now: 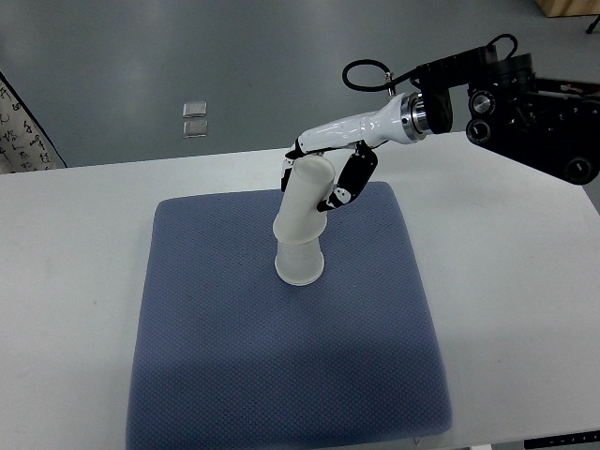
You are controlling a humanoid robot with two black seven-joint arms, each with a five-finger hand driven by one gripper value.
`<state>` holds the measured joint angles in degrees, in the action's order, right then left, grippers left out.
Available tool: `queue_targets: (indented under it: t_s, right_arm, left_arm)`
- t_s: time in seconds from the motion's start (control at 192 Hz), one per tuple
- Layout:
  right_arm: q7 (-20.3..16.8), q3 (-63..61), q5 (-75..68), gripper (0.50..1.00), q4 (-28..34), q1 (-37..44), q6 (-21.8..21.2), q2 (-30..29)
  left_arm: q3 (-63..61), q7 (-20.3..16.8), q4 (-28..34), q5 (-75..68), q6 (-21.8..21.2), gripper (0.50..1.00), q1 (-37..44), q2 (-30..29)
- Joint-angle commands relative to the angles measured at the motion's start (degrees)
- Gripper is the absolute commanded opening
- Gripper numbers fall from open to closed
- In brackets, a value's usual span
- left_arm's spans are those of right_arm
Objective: Stack paper cups
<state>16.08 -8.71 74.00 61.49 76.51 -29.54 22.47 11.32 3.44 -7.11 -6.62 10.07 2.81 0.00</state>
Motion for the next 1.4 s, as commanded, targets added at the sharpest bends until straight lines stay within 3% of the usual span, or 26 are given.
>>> queue_targets:
  t_s: [0.0, 0.366, 0.574, 0.648, 0.742, 0.799, 0.903, 0.95, 1.232, 1.394]
  right_arm:
    - [0.00, 0.27, -0.08, 0.639, -0.49, -0.05, 0.10, -0.67]
    - [0.00, 0.36, -0.08, 0.643, -1.46, -0.40, 0.98, -1.90]
    - [0.00, 0.45, 0.01, 0.682, -2.16, -0.66, 1.06, -2.87]
    - [0.00, 0.45, -0.08, 0.739, -2.16, -1.01, 1.15, -2.87]
    - [0.00, 0.45, 0.01, 0.768, -2.16, -1.28, 1.15, -2.87]
    - [0.00, 0.45, -0.08, 0.836, -2.16, -1.37, 1.15, -2.87]
    - [0.09, 0.45, -0.08, 0.868, -2.16, -1.37, 1.06, -2.87]
    - [0.09, 0.45, -0.08, 0.909, -2.16, -1.37, 1.15, -2.87]
    - [0.09, -0.52, -3.07, 0.913, -2.16, -1.81, 1.06, -1.90]
    - [0.09, -0.69, -16.07, 0.911, -5.85, -4.09, 1.50, -1.29]
  left_arm:
    - [-0.07, -0.01, 0.00, 0.03, 0.04, 1.000, 0.00, 0.00]
    - [0.01, -0.01, 0.00, -0.06, -0.05, 1.000, 0.00, 0.00]
    - [0.01, -0.01, 0.08, 0.03, 0.04, 1.000, 0.00, 0.00]
    - [0.01, -0.01, 0.00, 0.03, -0.05, 1.000, 0.00, 0.00]
    - [0.01, -0.01, 0.08, 0.03, -0.05, 1.000, 0.00, 0.00]
    - [0.01, -0.01, 0.00, -0.06, 0.04, 1.000, 0.00, 0.00]
    - [0.01, -0.01, 0.00, 0.03, -0.05, 1.000, 0.00, 0.00]
    - [0.01, -0.01, 0.00, 0.03, -0.05, 1.000, 0.00, 0.00]
    - [0.01, -0.01, 0.00, 0.03, 0.04, 1.000, 0.00, 0.00]
    - [0.01, -0.01, 0.00, 0.03, 0.04, 1.000, 0.00, 0.00]
